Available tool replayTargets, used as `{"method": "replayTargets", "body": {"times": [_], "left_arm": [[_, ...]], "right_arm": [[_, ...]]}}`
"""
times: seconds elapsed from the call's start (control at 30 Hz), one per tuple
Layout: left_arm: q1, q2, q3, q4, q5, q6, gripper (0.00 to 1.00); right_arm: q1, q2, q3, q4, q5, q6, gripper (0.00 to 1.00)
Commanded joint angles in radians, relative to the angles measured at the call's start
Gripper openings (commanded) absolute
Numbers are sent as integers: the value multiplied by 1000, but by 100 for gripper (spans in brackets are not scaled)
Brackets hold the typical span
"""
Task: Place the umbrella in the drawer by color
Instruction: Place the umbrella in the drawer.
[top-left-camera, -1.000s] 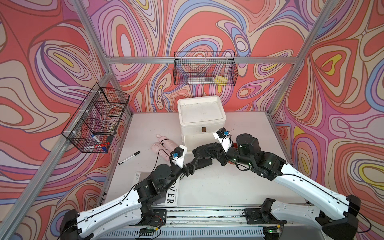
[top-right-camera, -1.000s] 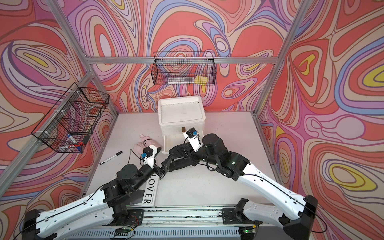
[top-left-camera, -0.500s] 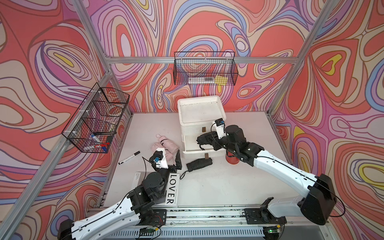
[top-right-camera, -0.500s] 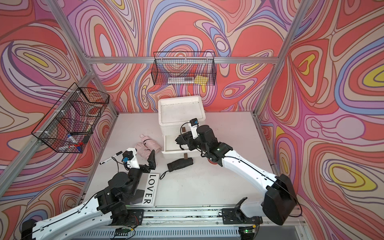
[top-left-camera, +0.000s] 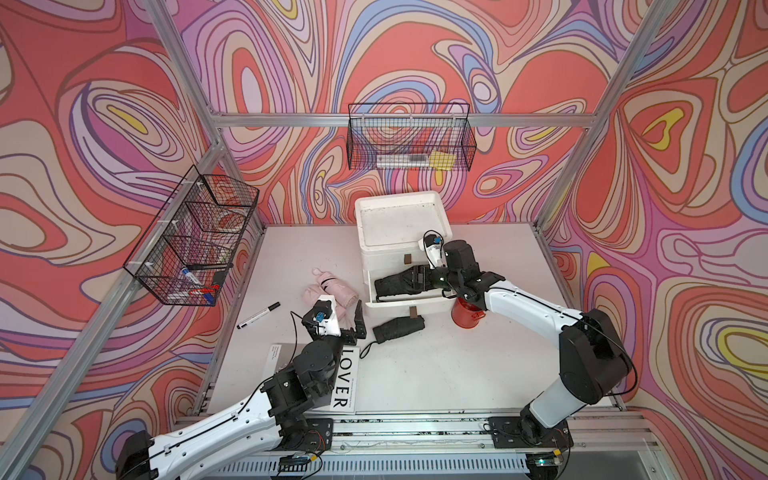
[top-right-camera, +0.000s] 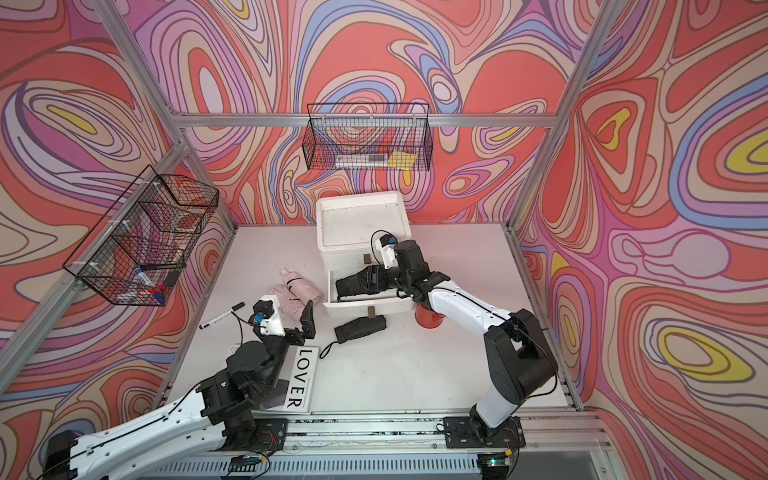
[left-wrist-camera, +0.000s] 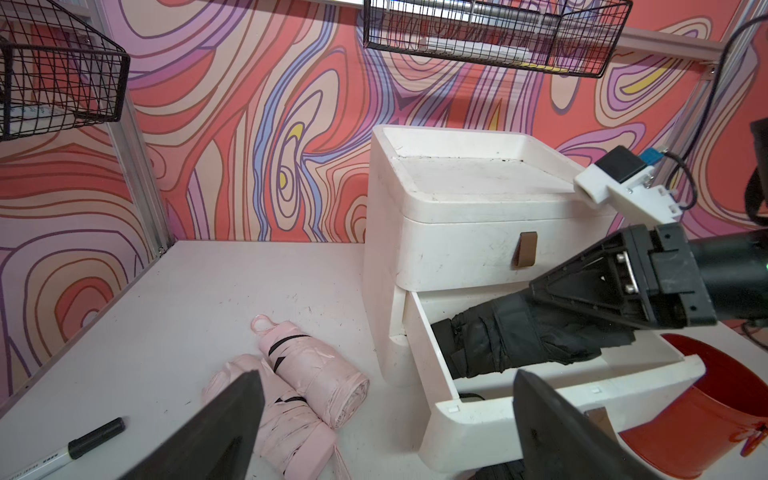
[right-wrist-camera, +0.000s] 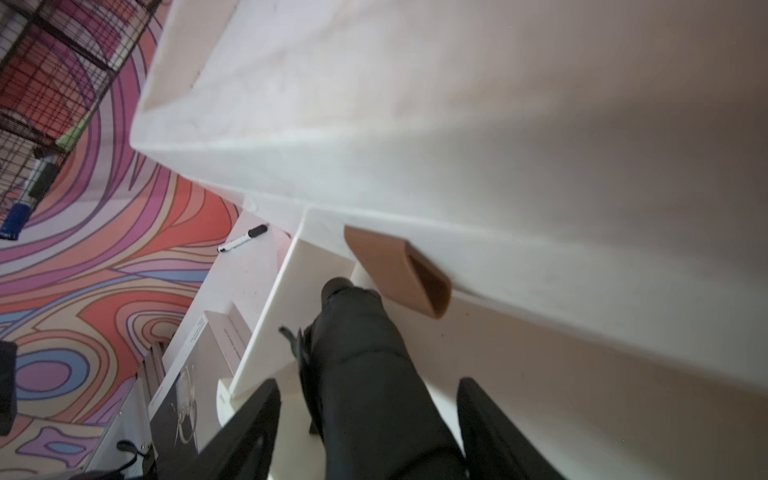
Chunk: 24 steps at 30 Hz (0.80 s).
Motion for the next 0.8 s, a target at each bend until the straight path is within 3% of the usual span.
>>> {"method": "replayTargets", "body": {"times": [0.0, 0.17, 0.3, 0.57, 0.7, 0.77], "left_arm": [[2, 52, 48, 8, 5, -5, 99], [2, 181, 120, -55, 100, -3, 99], [4, 307, 247, -239, 173, -57, 99], [8, 587, 413, -599, 505, -182, 99], [8, 657, 422, -616, 635, -167, 99], [10, 711, 438, -629, 643, -131, 99]], "right_arm": [[-7, -66, 53, -113, 85, -89, 84], [-8, -189, 66, -268, 353, -223, 88], [-8, -336, 5, -274, 510, -288, 89], [-8, -657, -212, -171, 494, -345, 89], [-7, -746, -273, -174, 493, -364, 89], [-8, -770, -294, -180, 500, -380, 89]]}}
